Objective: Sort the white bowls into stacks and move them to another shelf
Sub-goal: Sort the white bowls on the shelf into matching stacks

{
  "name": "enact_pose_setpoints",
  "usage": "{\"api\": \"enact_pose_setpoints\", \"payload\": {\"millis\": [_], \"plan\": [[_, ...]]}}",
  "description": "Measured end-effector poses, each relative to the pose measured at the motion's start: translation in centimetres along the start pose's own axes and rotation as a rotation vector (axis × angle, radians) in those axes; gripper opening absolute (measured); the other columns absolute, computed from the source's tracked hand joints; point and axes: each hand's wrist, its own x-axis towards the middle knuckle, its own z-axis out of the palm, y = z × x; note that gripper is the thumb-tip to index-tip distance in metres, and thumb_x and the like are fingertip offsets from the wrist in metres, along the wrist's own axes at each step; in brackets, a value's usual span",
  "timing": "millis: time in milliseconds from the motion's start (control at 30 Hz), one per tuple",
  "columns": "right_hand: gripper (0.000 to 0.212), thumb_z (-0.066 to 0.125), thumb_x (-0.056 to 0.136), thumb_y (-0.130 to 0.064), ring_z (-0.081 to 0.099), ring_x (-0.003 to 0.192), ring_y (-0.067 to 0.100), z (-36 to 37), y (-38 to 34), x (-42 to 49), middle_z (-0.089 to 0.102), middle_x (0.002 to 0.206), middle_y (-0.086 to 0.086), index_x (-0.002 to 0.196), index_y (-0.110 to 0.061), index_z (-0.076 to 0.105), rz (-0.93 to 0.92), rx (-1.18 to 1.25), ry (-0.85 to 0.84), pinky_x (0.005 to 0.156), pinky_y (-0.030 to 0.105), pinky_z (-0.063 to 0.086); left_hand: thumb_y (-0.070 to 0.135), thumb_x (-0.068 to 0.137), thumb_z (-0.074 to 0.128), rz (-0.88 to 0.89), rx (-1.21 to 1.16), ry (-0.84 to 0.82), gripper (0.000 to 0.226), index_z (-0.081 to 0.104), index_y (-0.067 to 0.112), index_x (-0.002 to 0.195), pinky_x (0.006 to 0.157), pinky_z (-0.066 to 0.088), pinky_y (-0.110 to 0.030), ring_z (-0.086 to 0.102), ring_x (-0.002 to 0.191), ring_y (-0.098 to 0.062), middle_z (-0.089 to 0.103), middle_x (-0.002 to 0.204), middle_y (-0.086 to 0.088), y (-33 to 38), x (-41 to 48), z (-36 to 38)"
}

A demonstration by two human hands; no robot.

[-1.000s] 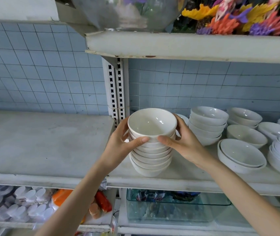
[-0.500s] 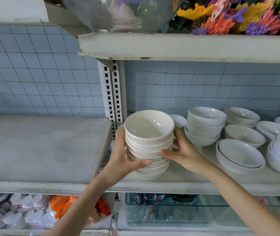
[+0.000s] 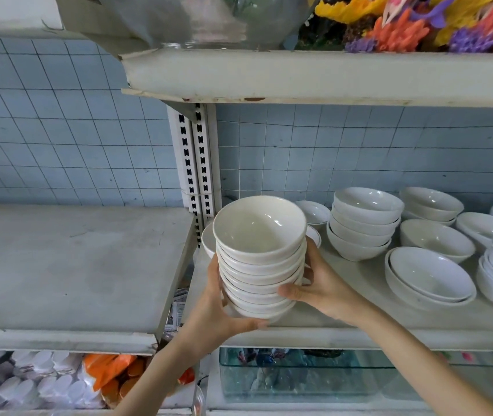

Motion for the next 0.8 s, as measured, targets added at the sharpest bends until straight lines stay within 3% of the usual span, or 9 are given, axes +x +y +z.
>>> {"api": "enact_pose_setpoints", "payload": {"millis": [133,267,400,567,667,800], "plan": [[0.104,0.079,0.056,-0.057,0.049,0.121,-0.001,0.3,0.0,-0.1,0.051,0.127,-0.028,0.14,-0.032,0.023,-0.009,0.004,0.035,0.093,0.015,0.043,0.022,0.054,0.092,-0.029,-0.018,0.037,0.122,0.011,0.038,0.144,0.092,0.041,-0.007,0.042,0.127,0.004,0.043,0.135,0.03,-0.3,0.0,-0.1],[0.099,0.079,0.057,-0.057,0.049,0.122,0.0,0.7,-0.2,-0.1,0.051,0.127,-0.03,0.137,-0.039,0.023,-0.023,0.008,0.049,0.094,0.017,0.043,0.03,0.05,0.093,-0.044,-0.005,0.048,0.122,0.014,0.04,0.142,0.089,0.04,-0.004,0.044,0.123,0.006,0.046,0.135,0.021,-0.3,0.0,-0.6],[0.093,0.078,0.056,-0.054,0.049,0.119,-0.006,1.7,-0.4,0.0,0.051,0.122,-0.036,0.132,-0.044,0.024,-0.03,0.033,0.044,0.091,0.014,0.044,0.042,0.043,0.093,-0.062,0.003,0.046,0.123,0.021,0.037,0.142,0.092,0.046,-0.014,0.051,0.12,0.001,0.052,0.127,0.027,-0.7,-0.3,-1.7],[0.098,0.079,0.06,-0.046,0.047,0.124,0.0,3.7,-0.4,0.8,0.051,0.128,-0.026,0.14,-0.033,0.023,-0.065,0.044,0.059,0.1,0.024,0.043,0.044,0.037,0.094,-0.092,0.017,0.068,0.121,0.03,0.03,0.139,0.096,0.05,-0.027,0.057,0.115,-0.004,0.058,0.123,0.022,-1.4,-0.9,-3.7],[0.097,0.078,0.062,-0.042,0.046,0.124,-0.001,4.6,-0.6,1.4,0.05,0.13,-0.024,0.14,-0.033,0.022,-0.082,0.032,0.066,0.1,0.019,0.041,0.041,0.037,0.096,-0.106,0.011,0.07,0.12,0.031,0.03,0.138,0.1,0.047,-0.036,0.056,0.12,-0.013,0.058,0.127,0.012,-1.8,-1.1,-4.7],[0.099,0.078,0.064,-0.041,0.044,0.127,0.001,5.0,-0.7,1.7,0.047,0.135,-0.018,0.143,-0.03,0.019,-0.108,0.032,0.053,0.104,0.022,0.039,0.036,0.042,0.095,-0.107,0.003,0.048,0.117,0.028,0.037,0.137,0.096,0.047,-0.021,0.054,0.122,-0.012,0.056,0.129,0.013,-1.7,-1.0,-5.1]]}}
